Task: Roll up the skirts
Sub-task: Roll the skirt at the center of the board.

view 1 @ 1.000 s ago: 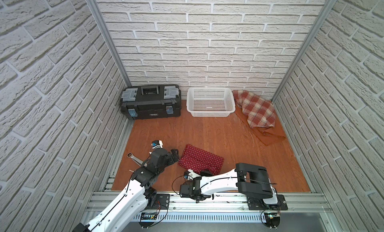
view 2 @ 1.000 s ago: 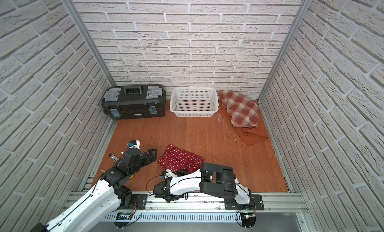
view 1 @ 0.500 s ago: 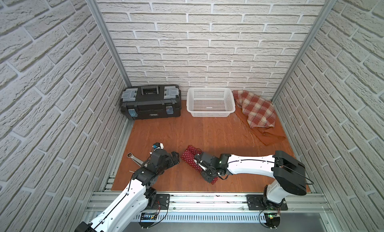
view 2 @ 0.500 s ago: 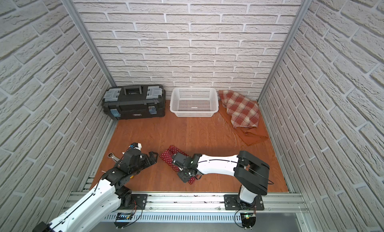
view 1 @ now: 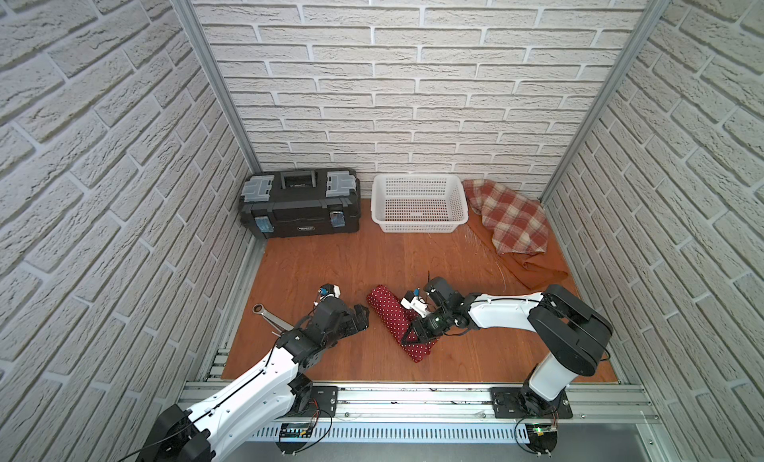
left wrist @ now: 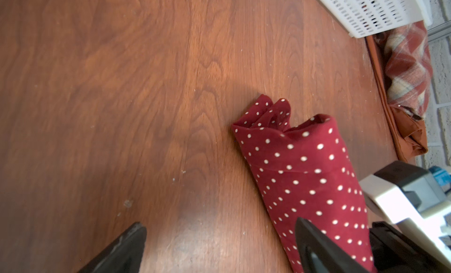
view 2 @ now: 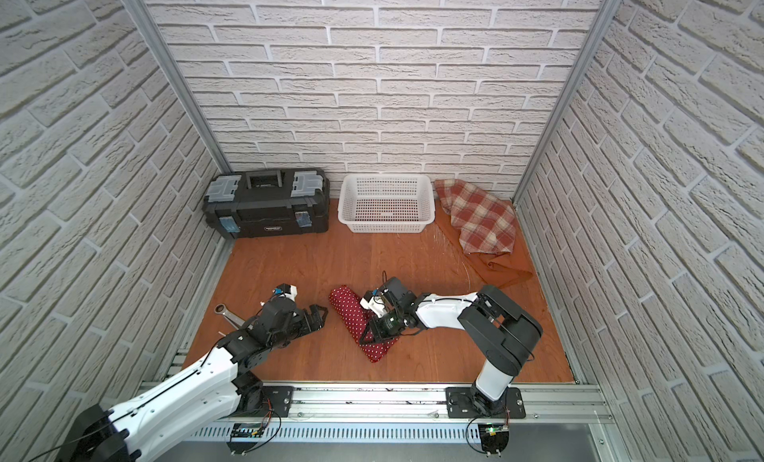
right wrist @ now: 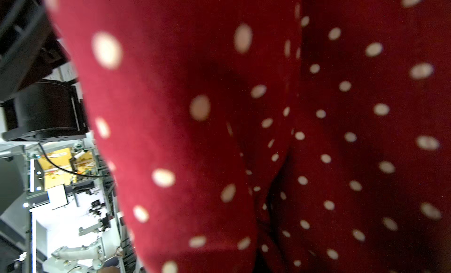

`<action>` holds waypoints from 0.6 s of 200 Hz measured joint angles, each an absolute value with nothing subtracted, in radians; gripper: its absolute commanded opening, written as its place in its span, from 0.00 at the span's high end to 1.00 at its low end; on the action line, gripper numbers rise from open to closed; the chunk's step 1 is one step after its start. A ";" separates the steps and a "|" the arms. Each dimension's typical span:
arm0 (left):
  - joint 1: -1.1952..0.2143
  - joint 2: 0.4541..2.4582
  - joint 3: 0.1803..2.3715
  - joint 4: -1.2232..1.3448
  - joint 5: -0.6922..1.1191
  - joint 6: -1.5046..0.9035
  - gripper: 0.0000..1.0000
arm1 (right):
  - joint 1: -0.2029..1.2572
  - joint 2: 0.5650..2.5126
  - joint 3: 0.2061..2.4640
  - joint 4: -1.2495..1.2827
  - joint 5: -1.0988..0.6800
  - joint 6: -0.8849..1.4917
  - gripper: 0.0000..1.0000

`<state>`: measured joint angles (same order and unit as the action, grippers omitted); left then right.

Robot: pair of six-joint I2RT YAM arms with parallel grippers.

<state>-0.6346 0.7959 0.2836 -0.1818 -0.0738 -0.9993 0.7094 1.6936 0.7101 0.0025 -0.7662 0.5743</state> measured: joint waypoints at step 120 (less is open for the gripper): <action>-0.792 1.190 0.314 0.212 -0.125 -1.062 0.02 | 0.556 1.831 0.715 0.107 -1.000 0.656 0.80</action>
